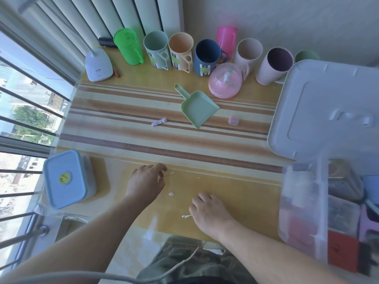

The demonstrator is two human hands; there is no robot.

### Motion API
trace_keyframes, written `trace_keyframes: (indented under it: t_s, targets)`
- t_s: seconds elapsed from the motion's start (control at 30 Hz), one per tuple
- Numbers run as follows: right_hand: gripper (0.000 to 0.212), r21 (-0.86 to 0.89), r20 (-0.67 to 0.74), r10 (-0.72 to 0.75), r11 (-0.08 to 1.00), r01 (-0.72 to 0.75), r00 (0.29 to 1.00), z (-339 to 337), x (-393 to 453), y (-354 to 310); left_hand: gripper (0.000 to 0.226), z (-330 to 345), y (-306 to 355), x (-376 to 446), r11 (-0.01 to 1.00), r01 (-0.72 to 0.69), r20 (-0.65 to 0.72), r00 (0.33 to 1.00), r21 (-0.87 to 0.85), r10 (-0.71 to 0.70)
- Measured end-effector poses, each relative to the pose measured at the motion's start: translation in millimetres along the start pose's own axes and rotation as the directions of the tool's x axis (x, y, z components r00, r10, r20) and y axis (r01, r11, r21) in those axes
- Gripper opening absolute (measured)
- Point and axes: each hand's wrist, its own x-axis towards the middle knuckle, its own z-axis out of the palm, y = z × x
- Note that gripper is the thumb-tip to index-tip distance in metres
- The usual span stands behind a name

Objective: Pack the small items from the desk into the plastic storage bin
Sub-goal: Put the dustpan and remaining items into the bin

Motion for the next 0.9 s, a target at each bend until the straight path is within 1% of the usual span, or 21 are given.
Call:
trace_keyframes:
  t_s: [0.07, 0.13, 0.17, 0.2, 0.27, 0.37, 0.43, 0.47, 0.57, 0.6, 0.67, 0.73, 0.8, 0.87, 0.9]
  targets:
    - [0.019, 0.067, 0.026, 0.051, 0.996, -0.052, 0.998, -10.0, 0.0, -1.0, 0.022, -9.2, -0.4, 12.0, 0.999, 0.028, -0.014, 1.0, -0.023, -0.028]
    - [0.013, 0.17, 0.023, 0.131, 0.976, -0.133, 0.991, -22.8, -1.9, 1.8, 0.017, -21.5, -1.7, 30.9, 0.997, 0.056, -0.027, 0.998, -0.051, -0.057]
    - [0.008, 0.22, -0.002, 0.172, 0.961, -0.168, 0.985, -30.2, -4.1, 5.1, 0.015, -28.2, -2.1, 43.1, 0.996, 0.066, -0.038, 0.997, -0.054, -0.068]
    - [0.009, 0.266, -0.041, 0.209, 0.945, -0.191, 0.977, -36.9, -7.6, 9.8, 0.015, -35.1, -2.6, 57.9, 0.996, 0.077, -0.053, 0.995, -0.044, -0.079]
    - [0.02, 0.33, -0.117, 0.269, 0.918, -0.218, 0.956, -48.8, -16.7, 21.9, 0.017, -48.0, -1.0, 90.6, 0.994, 0.105, -0.072, 0.992, -0.011, -0.106]
    - [0.024, 0.345, -0.208, 0.345, 0.901, -0.262, 0.915, -63.7, -26.1, 41.7, 0.028, -63.2, 5.4, 134.5, 0.991, 0.119, -0.072, 0.991, 0.055, -0.115]
    - [0.022, 0.347, -0.218, 0.382, 0.89, -0.294, 0.898, -69.1, -30.5, 54.6, 0.035, -64.6, 9.2, 157.7, 0.988, 0.114, -0.07, 0.992, 0.104, -0.107]
    - [0.021, 0.357, -0.223, 0.398, 0.883, -0.305, 0.89, -71.5, -32.3, 60.4, 0.034, -63.1, 10.4, 166.4, 0.985, 0.123, -0.064, 0.991, 0.117, -0.117]
    - [0.018, 0.411, -0.258, 0.455, 0.85, -0.33, 0.852, -77.0, -36.3, 72.2, 0.016, -56.5, 12.2, 178.3, 0.975, 0.187, -0.032, 0.982, 0.121, -0.184]
    - [0.017, 0.428, -0.26, 0.472, 0.838, -0.337, 0.843, -78.6, -38.5, 73.8, 0.015, -54.6, 11.4, 179.4, 0.971, 0.195, -0.022, 0.981, 0.141, -0.194]
    - [0.016, 0.459, -0.255, 0.497, 0.817, -0.348, 0.83, -81.9, -43.4, 74.2, 0.017, -50.5, 9.5, 175.3, 0.963, 0.176, 0.003, 0.984, 0.204, -0.18]
    - [0.016, 0.486, -0.251, 0.51, 0.802, -0.348, 0.823, -88.0, -48.9, 72.1, 0.021, -51.0, 11.7, 161.3, 0.953, 0.131, 0.038, 0.988, 0.274, -0.147]
    - [0.018, 0.511, -0.257, 0.511, 0.792, -0.334, 0.82, -98.4, -57.1, 70.0, 0.02, -50.9, 15.4, 143.5, 0.94, 0.077, 0.061, 0.993, 0.332, -0.103]
    - [0.017, 0.571, -0.312, 0.515, 0.773, -0.276, 0.799, -115.4, -68.7, 70.8, 0.022, -50.5, 24.9, 124.6, 0.955, 0.036, 0.078, 0.995, 0.294, -0.062]
    - [0.014, 0.602, -0.363, 0.516, 0.765, -0.226, 0.776, -125.7, -77.9, 72.7, 0.022, -51.4, 34.0, 114.3, 0.973, 0.011, 0.093, 0.995, 0.231, -0.033]
